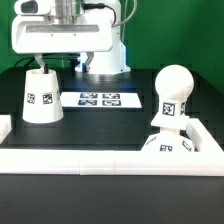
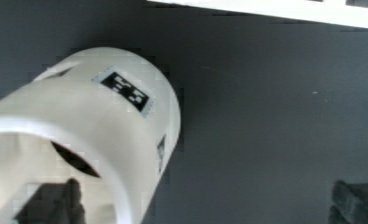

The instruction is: Assemble lamp

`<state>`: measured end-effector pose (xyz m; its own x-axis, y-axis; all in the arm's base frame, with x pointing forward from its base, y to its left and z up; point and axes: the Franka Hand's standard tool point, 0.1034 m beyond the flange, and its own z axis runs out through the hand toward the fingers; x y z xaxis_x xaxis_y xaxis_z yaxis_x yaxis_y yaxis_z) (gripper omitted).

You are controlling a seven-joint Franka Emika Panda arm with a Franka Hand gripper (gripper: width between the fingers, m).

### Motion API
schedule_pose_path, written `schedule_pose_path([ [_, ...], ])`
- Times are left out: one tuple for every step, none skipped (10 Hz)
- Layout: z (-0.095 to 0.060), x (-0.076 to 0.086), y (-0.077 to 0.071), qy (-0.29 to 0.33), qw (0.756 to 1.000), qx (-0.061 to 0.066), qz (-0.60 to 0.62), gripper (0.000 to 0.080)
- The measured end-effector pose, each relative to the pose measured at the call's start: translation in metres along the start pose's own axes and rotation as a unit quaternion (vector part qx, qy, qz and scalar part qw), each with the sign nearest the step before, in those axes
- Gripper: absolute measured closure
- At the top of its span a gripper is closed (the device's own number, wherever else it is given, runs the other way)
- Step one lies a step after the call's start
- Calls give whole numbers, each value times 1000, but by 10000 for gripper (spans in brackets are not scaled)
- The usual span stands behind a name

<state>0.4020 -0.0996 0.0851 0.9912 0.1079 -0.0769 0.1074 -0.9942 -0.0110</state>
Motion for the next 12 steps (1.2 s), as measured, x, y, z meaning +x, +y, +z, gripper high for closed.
schedule_pose_path([
  [4, 0, 1, -5, 1000, -1, -1, 101],
  [6, -1, 2, -7, 1000, -2, -1, 101],
  [8, -1, 2, -8, 1000, -2, -1, 101],
  [9, -2, 3, -10, 1000, -2, 0, 101],
  [8, -2, 4, -10, 1000, -2, 1, 186],
  [8, -2, 4, -11, 1000, -2, 1, 321],
  [9, -2, 3, -11, 1000, -2, 1, 321],
  [9, -2, 3, -12, 1000, -2, 1, 505],
  [9, -2, 3, -12, 1000, -2, 1, 641],
  [9, -2, 3, -12, 1000, -2, 1, 641],
  [8, -1, 3, -11, 1000, -2, 0, 754],
  [8, -1, 3, -11, 1000, -2, 0, 754],
])
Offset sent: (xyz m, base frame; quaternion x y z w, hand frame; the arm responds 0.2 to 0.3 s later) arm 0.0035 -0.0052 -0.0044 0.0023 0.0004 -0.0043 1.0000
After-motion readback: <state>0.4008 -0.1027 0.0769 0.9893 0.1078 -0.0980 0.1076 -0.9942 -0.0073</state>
